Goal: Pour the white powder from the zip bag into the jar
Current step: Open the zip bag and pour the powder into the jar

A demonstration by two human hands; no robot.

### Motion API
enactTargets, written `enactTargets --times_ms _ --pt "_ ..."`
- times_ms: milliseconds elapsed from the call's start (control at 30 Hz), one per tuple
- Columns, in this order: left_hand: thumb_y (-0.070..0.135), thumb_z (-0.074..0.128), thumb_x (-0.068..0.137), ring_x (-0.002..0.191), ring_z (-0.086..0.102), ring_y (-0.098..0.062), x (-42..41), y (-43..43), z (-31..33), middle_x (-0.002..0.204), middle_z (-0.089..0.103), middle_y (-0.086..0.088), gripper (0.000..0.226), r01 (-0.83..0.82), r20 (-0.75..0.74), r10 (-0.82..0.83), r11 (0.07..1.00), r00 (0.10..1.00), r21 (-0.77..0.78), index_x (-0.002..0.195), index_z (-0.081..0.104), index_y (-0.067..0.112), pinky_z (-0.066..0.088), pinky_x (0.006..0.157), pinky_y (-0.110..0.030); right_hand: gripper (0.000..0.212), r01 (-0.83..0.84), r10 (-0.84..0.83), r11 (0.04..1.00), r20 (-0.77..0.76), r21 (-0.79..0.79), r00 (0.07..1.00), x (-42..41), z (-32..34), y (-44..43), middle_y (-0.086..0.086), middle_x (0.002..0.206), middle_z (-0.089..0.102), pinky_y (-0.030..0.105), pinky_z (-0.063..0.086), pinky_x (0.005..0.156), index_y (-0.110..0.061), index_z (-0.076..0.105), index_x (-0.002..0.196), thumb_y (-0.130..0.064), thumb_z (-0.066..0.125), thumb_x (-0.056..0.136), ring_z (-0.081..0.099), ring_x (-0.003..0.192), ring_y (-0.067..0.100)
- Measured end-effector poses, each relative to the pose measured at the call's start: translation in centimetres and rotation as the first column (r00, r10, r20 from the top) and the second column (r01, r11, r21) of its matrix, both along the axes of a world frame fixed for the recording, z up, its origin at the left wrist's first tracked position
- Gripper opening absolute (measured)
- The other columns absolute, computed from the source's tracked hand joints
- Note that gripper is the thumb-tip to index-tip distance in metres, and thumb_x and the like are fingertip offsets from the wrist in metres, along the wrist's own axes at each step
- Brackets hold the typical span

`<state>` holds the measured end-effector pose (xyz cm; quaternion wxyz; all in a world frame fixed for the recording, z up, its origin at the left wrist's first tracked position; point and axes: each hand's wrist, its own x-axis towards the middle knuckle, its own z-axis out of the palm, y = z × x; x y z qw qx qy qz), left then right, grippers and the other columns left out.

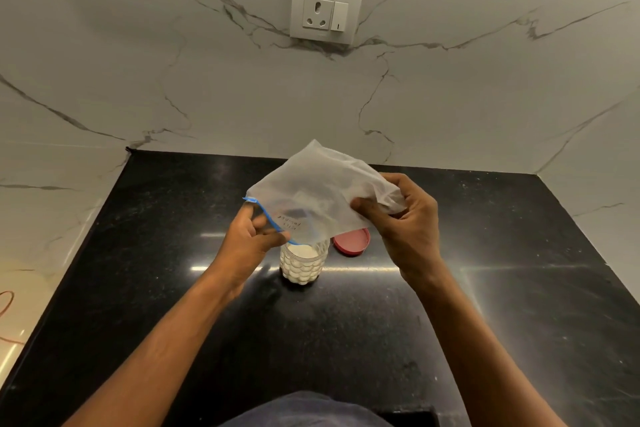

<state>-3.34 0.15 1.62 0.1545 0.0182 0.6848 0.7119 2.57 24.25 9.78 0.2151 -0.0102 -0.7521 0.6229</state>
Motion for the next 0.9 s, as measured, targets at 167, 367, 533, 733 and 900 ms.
enactTargets --times_ms 167,367,533,733,900 --pt "-0.015 0.073 0.088 0.106 0.078 -0.009 0.3 -0.1 -0.3 0.116 0.082 0.007 0.066 -0.007 0.035 0.006 1.0 0.999 0.014 0.134 0.056 0.03 0.061 0.072 -0.016 0.029 0.005 -0.006 0.987 0.001 0.162 1.0 0.0 -0.1 -1.0 -0.007 0.099 0.075 0.032 0.065 0.073 -0.024 0.069 0.109 -0.017 0.086 0.087 0.075 0.091 0.015" --pt "-0.013 0.074 0.087 0.101 0.078 -0.004 0.4 -0.1 0.0 0.109 0.083 0.013 0.062 -0.024 0.015 0.023 1.0 1.0 0.003 0.125 0.06 0.033 0.059 0.068 -0.012 0.023 -0.018 0.016 0.968 0.012 0.249 1.0 -0.3 -0.1 -1.3 -0.008 0.092 0.074 0.028 0.063 0.069 -0.02 0.07 0.105 -0.016 0.085 0.088 0.073 0.085 0.013" --pt "-0.008 0.077 0.088 0.102 0.078 -0.005 0.4 -0.1 0.0 0.111 0.083 0.009 0.061 -0.026 0.017 0.026 1.0 1.0 -0.009 0.132 0.058 0.03 0.062 0.073 -0.018 0.022 -0.005 -0.001 0.976 0.027 0.219 1.0 -0.1 0.0 -1.0 -0.007 0.091 0.075 0.023 0.059 0.068 -0.023 0.07 0.1 -0.015 0.085 0.087 0.073 0.084 0.013" --pt "-0.01 0.075 0.089 0.104 0.078 -0.007 0.5 0.0 0.0 0.114 0.082 0.007 0.064 -0.021 0.028 0.02 1.0 0.999 0.016 0.132 0.057 0.035 0.06 0.073 -0.014 0.019 0.006 -0.02 0.971 0.057 0.238 0.998 -0.2 0.2 -0.2 -0.004 0.085 0.074 0.026 0.057 0.061 -0.02 0.072 0.096 -0.018 0.087 0.085 0.071 0.075 0.015" --pt "-0.007 0.075 0.09 0.107 0.077 -0.005 0.6 0.0 0.0 0.116 0.082 0.009 0.065 -0.017 0.034 0.017 1.0 0.999 -0.001 0.131 0.056 0.039 0.059 0.084 -0.023 0.018 0.059 -0.07 0.967 0.033 0.248 0.997 -0.1 -0.4 -0.3 -0.005 0.08 0.072 0.019 0.054 0.057 -0.014 0.071 0.096 -0.018 0.086 0.087 0.069 0.069 0.009"
